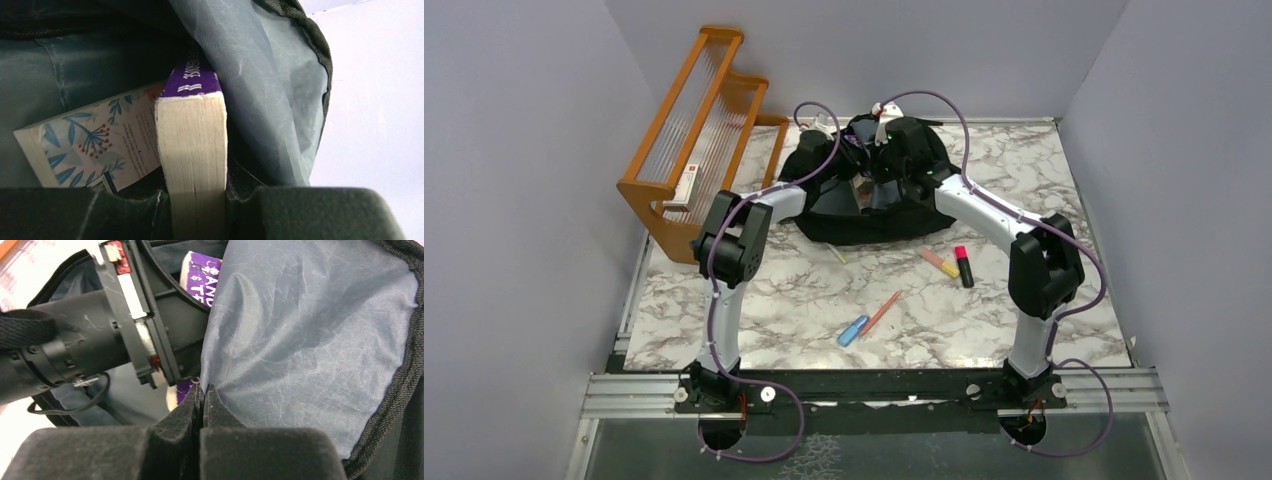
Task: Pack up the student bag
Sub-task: Place the book in the student bag, then zip the student bag at the center of the board.
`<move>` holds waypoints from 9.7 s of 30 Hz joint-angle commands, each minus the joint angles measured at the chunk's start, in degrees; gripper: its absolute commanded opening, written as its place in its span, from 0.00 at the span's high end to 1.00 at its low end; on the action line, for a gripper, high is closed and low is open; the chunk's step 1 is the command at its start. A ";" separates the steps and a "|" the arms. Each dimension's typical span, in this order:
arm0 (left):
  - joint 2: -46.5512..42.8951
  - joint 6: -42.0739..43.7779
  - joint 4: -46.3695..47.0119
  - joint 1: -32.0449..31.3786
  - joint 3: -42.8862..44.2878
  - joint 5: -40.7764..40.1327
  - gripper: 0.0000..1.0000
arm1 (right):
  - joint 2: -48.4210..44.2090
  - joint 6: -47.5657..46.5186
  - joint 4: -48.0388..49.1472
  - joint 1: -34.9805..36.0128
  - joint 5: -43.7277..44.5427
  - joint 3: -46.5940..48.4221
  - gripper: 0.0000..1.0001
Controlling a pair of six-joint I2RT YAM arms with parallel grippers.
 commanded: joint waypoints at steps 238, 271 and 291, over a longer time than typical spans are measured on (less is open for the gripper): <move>-23.37 32.65 -21.84 5.98 -20.01 10.53 1.00 | -22.12 22.00 -4.70 -11.25 0.30 -29.02 0.33; -38.48 38.99 -32.03 3.84 -17.15 -8.43 0.42 | -22.99 27.34 -1.56 -13.40 -0.71 -30.13 0.51; -14.88 42.87 -31.56 -16.99 4.06 -2.18 0.31 | -28.01 33.75 -2.46 -28.35 -13.75 -39.02 0.36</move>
